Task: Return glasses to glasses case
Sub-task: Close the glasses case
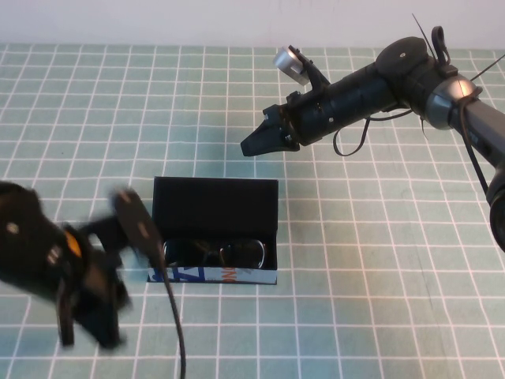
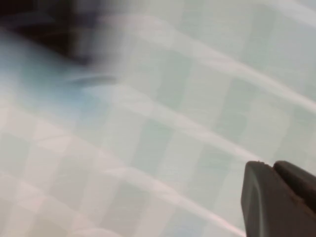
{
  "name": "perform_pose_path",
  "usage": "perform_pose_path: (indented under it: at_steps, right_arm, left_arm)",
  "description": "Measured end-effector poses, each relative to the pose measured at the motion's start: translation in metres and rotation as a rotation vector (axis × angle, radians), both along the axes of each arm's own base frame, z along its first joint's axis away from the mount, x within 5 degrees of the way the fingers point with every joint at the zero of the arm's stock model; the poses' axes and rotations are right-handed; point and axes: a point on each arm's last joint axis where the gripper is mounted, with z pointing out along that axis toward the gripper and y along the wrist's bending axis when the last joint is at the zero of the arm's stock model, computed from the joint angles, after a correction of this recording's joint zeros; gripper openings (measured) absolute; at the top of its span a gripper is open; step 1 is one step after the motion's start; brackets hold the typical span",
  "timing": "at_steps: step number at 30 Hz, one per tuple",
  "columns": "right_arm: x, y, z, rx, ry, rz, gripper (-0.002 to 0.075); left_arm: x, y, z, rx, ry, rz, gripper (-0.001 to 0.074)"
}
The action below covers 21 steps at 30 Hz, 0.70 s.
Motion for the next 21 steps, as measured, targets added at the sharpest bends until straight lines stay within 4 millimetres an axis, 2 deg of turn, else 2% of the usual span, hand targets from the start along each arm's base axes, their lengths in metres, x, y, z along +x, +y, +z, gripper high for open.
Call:
perform_pose_path:
  at_steps: [3,5,9,11,16,19,21]
  right_arm:
    - [0.0,0.0,0.0,0.0,0.0,0.0,-0.0011]
    - [0.0,0.0,0.0,0.0,-0.001,0.0,-0.0011]
    - [0.0,0.0,0.0,0.0,-0.001,0.0,-0.0011]
    - [0.0,0.0,0.0,0.0,-0.001,0.0,-0.0011]
    - [0.0,0.0,0.0,0.0,-0.001,0.0,-0.0011]
    - [0.0,0.0,0.0,0.0,-0.001,0.0,-0.0011]
    - [0.0,0.0,0.0,0.0,-0.001,0.0,-0.0011]
  left_arm:
    - [0.021,0.014,0.018,-0.136,-0.177,0.214,-0.0001]
    - [0.027,0.021,0.034,-0.233,-0.296,0.291,-0.0001]
    - [0.025,0.026,0.051,-0.373,-0.461,0.359,-0.0001]
    - [0.022,0.027,0.048,-0.424,-0.483,0.407,-0.0001]
    - [0.008,0.029,0.025,-0.504,-0.557,0.507,-0.0001]
    - [-0.005,0.026,0.011,-0.507,-0.574,0.493,-0.0001]
    - [-0.01,0.023,0.009,-0.498,-0.587,0.447,-0.0001]
